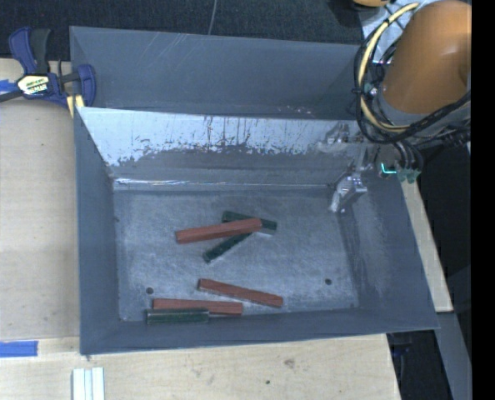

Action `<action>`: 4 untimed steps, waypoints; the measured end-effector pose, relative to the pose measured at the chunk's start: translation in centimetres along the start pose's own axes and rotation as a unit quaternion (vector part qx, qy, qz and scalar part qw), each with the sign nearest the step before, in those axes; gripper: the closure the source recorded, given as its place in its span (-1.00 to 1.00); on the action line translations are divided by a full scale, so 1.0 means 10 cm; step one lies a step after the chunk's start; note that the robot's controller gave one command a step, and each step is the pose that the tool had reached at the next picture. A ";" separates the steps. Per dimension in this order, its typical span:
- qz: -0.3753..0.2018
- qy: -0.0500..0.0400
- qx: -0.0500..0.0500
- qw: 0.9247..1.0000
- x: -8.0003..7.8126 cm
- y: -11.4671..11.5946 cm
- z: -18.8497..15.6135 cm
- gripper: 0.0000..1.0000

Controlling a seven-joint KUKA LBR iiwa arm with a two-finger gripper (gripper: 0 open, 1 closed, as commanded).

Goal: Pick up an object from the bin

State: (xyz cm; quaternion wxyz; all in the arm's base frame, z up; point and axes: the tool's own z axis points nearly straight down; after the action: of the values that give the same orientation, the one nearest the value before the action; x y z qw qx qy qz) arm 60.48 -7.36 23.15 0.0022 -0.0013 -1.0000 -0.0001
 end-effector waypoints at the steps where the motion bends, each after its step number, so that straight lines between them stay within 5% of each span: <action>1: -0.001 -0.004 0.000 1.000 -0.01 0.00 -0.05 1.00; 3: -0.001 -0.006 0.001 1.000 -0.01 0.01 -0.02 1.00; 4: -0.086 -0.003 0.001 0.996 0.24 -0.21 0.34 -1.00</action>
Offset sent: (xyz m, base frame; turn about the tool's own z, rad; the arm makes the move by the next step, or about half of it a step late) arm 0.0000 0.0000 0.0000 0.0000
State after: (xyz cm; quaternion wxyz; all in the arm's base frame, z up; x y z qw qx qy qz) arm 58.05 -9.50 19.74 -0.0012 0.0846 -0.9964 0.0004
